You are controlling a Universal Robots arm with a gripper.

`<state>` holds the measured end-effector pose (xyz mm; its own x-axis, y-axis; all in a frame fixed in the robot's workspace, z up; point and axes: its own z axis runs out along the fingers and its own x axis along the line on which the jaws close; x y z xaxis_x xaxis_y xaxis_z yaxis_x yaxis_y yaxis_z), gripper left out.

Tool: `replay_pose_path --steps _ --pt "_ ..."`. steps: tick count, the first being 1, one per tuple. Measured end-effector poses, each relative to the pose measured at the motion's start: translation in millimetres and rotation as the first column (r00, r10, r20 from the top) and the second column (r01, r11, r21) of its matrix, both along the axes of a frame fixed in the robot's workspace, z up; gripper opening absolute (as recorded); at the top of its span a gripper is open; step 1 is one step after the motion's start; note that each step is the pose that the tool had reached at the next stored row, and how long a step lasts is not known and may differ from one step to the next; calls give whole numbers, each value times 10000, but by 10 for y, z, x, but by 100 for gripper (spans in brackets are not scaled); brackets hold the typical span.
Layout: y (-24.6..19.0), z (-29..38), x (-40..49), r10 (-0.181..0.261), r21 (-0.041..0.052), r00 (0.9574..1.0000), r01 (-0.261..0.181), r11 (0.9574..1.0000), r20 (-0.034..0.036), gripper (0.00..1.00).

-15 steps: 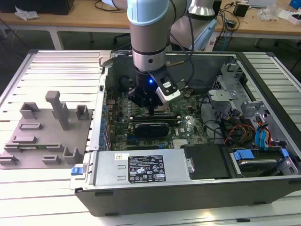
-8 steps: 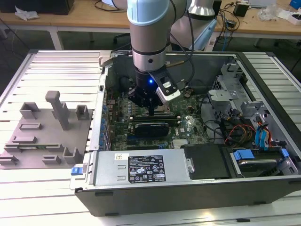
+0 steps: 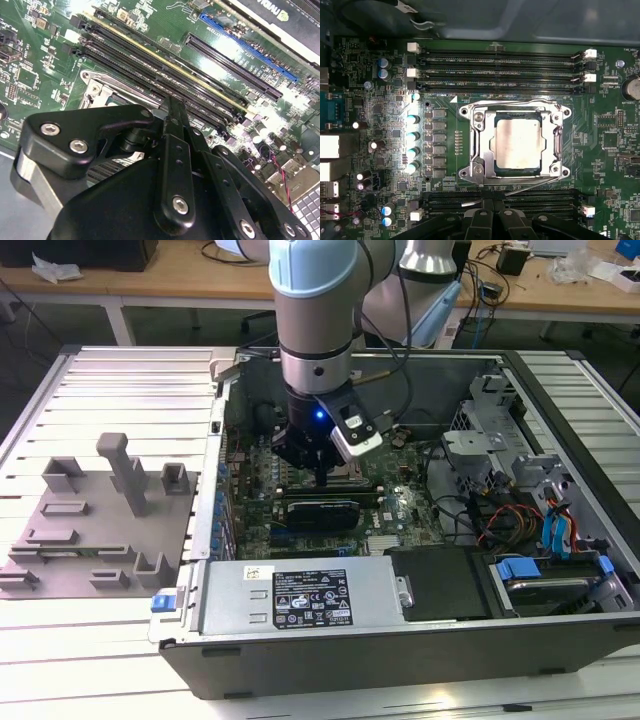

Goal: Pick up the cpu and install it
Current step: 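Install the second cpu locking lever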

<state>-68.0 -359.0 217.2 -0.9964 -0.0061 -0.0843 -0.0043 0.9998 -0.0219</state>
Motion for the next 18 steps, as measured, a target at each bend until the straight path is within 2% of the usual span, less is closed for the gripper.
replay_pose_path --steps 8,18 --pt "0 -49 -20 -1 2 10000 1 10000 0 11" --pt "0 -56 -51 0 4 10000 0 10000 0 11"
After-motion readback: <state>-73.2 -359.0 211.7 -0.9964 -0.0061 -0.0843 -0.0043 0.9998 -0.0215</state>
